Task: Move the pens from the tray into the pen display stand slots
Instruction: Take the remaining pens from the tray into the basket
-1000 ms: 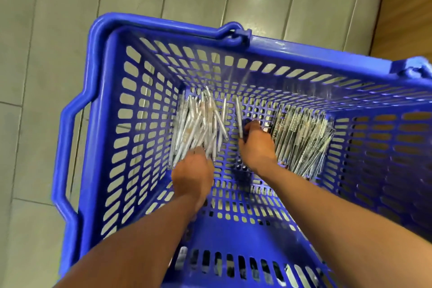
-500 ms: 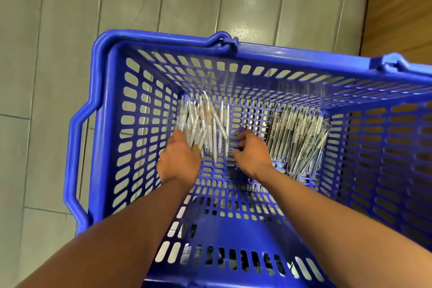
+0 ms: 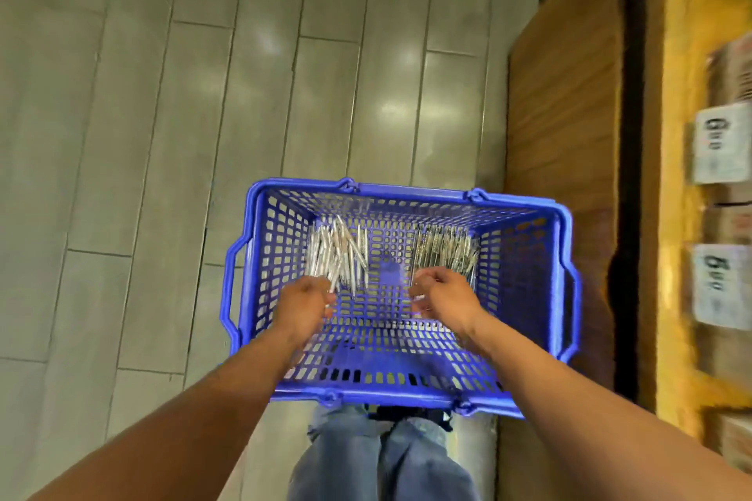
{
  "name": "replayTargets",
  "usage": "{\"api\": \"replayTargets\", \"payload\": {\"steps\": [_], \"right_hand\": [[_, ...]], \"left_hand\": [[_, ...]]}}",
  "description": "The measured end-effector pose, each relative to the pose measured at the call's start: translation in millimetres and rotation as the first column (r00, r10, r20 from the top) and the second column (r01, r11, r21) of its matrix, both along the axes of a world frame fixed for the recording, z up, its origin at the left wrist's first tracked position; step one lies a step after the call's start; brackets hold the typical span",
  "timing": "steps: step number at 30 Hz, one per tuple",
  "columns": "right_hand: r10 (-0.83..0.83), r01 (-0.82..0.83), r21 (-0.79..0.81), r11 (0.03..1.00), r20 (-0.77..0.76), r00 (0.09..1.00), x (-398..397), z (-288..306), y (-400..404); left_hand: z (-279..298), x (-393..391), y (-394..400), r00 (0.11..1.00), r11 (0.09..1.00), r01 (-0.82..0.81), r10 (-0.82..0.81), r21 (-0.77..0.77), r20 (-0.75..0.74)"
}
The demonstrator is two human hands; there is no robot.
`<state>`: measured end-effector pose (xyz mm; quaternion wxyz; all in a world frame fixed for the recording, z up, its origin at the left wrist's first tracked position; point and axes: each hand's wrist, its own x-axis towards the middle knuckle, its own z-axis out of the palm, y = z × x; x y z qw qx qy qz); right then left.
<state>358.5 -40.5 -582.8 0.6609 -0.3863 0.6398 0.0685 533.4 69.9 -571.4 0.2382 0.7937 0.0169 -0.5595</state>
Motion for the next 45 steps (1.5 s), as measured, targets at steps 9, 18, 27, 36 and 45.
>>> {"api": "replayTargets", "payload": {"steps": [9,18,27,36,45], "right_hand": [[-0.469,0.474,0.004,0.88,0.154,0.87,-55,266,-23],[-0.723,0.782,-0.086,0.617,0.33,0.607,-165,499,26],[-0.881,0.955,-0.168,0.246,0.372,0.293,-300,602,127],[-0.946,0.976,-0.217,-0.031,0.323,0.042,-403,602,206],[-0.966,0.923,-0.289,0.255,-0.033,0.257,-446,571,204]], "left_hand": [[253,-31,-54,0.978,0.978,-0.119,0.085,-0.173,-0.19],[472,-131,-83,0.924,0.915,0.183,-0.285,-0.359,-0.256],[587,-283,-85,0.738,0.733,0.453,-0.628,-0.508,-0.248],[607,-426,-63,0.502,0.521,0.66,-0.842,-0.541,-0.199],[601,-500,-52,0.353,0.385,0.784,-0.922,-0.487,-0.159]]}}
